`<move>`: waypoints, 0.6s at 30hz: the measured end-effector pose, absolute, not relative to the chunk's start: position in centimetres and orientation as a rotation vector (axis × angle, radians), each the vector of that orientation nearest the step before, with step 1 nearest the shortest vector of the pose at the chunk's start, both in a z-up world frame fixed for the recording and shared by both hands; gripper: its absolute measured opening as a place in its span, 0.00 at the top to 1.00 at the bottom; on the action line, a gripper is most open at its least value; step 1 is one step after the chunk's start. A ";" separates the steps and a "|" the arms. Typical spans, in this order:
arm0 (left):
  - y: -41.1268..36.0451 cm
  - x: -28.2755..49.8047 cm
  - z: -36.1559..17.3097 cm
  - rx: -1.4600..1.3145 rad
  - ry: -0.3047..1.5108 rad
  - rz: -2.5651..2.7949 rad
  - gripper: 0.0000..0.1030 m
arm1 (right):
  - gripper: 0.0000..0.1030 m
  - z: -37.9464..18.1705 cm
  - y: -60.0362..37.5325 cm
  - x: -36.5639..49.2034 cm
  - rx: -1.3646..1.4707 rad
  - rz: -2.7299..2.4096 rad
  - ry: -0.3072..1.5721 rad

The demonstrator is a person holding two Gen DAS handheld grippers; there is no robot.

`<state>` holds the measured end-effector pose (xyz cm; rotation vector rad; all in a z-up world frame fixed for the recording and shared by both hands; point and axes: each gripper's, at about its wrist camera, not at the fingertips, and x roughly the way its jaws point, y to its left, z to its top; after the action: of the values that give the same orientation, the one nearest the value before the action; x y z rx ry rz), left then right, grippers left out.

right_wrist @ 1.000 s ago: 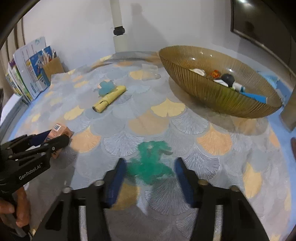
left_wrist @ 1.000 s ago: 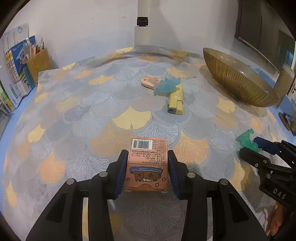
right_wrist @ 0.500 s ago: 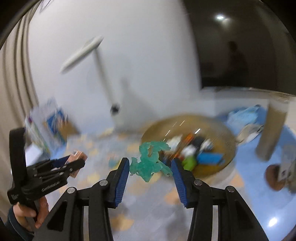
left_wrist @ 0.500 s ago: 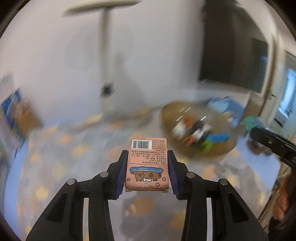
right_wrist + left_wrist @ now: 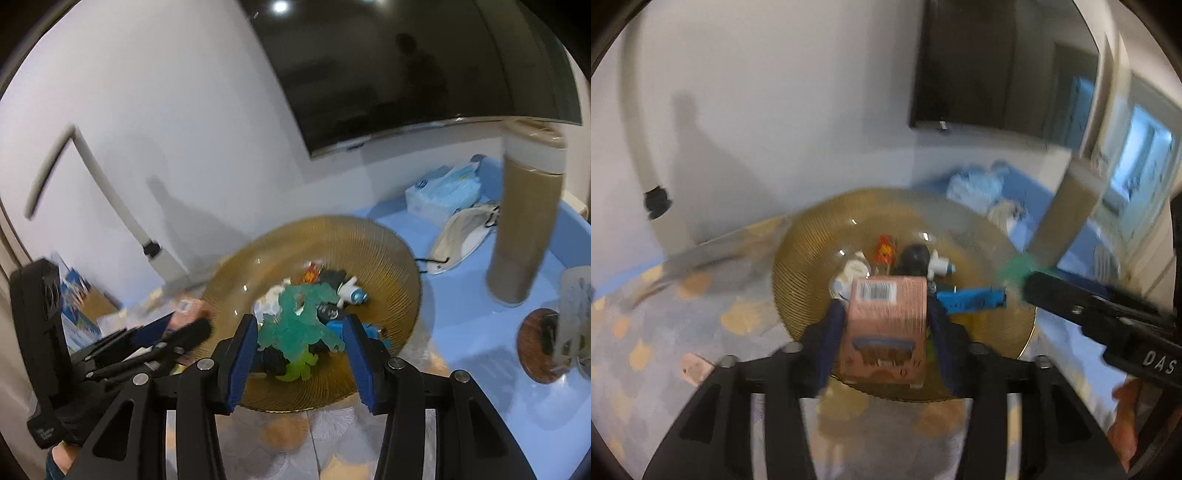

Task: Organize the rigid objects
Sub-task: 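Carry the pink box and green toy over the amber bowl and open both tools, then move both tools back toward the yellow tube and blue translucent toy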

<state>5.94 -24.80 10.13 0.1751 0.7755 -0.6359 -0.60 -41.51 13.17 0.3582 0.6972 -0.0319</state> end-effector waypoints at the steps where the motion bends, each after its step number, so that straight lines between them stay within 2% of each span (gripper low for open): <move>1: -24.7 5.8 10.2 0.191 0.767 -0.628 0.43 | 0.54 12.9 -41.3 -0.1 0.334 -0.035 0.726; 2: -24.0 5.6 10.6 0.188 0.748 -0.623 0.32 | 0.54 12.8 -41.4 -0.1 0.324 -0.041 0.735; 3: -22.9 5.4 11.0 0.170 0.727 -0.618 0.27 | 0.54 12.9 -41.6 -0.4 0.325 -0.045 0.733; 4: -21.7 5.2 11.6 0.142 0.716 -0.610 0.27 | 0.52 12.9 -41.9 -0.7 0.333 -0.050 0.729; 5: -20.4 5.1 12.2 0.110 0.712 -0.607 0.27 | 0.44 13.0 -42.3 -1.1 0.344 -0.058 0.724; 7: -17.8 4.6 13.6 0.052 0.695 -0.596 0.27 | 0.35 13.5 -42.9 -2.3 0.370 -0.072 0.702; 14: -9.9 0.0 18.0 0.026 0.563 -0.461 0.26 | 0.34 17.3 -38.9 -6.1 0.358 0.016 0.608; 16: -8.3 -1.9 18.9 0.063 0.515 -0.427 0.19 | 0.31 17.9 -36.9 -6.6 0.350 0.074 0.598; 18: -6.7 -3.9 19.4 0.100 0.456 -0.384 0.02 | 0.26 17.8 -34.5 -7.1 0.329 0.129 0.587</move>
<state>-3.94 -6.71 19.42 0.1004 0.4563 -0.3841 -7.07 -34.49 17.84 0.3287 0.5872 0.1288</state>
